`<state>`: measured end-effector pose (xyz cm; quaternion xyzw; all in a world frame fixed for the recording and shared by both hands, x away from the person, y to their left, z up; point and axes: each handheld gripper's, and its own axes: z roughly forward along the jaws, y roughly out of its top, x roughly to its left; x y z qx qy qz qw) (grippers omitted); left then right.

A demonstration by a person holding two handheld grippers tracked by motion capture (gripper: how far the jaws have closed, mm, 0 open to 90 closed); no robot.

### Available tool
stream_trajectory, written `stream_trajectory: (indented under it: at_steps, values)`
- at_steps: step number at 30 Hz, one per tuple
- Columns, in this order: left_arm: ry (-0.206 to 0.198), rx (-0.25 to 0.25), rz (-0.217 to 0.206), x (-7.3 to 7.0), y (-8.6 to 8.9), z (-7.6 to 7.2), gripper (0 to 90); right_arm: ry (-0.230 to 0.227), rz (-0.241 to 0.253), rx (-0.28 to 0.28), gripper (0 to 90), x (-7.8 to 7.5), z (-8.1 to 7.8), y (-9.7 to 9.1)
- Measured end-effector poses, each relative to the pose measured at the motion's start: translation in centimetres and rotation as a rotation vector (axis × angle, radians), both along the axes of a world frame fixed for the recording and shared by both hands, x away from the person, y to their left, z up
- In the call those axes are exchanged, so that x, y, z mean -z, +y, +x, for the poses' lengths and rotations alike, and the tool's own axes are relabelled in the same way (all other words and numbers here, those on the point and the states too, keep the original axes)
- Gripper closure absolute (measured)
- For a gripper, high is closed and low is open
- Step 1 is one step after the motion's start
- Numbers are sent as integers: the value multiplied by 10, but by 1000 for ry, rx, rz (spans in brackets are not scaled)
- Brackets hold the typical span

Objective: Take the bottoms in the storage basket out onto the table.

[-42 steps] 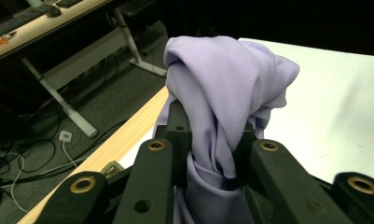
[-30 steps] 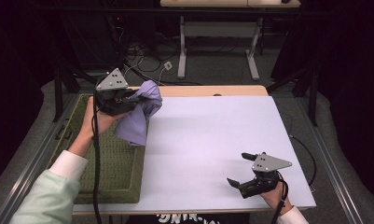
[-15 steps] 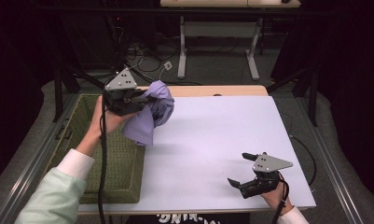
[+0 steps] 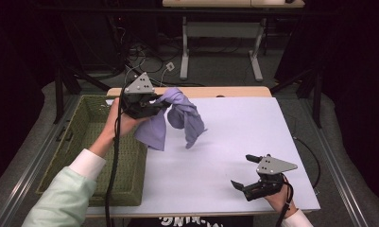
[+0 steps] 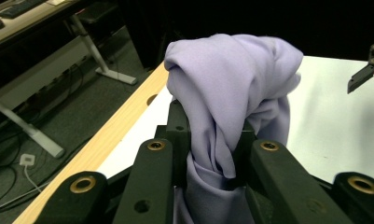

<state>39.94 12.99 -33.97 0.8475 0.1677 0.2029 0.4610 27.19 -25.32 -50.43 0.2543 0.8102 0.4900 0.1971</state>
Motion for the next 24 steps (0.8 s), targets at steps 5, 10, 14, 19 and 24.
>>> stream_trajectory:
  at_steps: [5, 10, 14, 19, 24]
  values:
    - [7, 7, 14, 4, -5, 1, 767, 0, 0, 0, 6, 0, 0, 0]
    - [16, 12, 21, 7, -8, 2, 767, 2, 0, 1, 6, 0, 0, 0]
    - [21, 16, 32, 10, -11, 3, 767, 2, 0, 1, 6, 0, 0, 0]
    - [27, 23, 42, 13, -17, 4, 767, 2, 1, 2, 6, 0, 0, 0]
    - [37, 20, 58, 18, -23, 6, 767, 3, -1, 2, 6, 0, 0, 0]
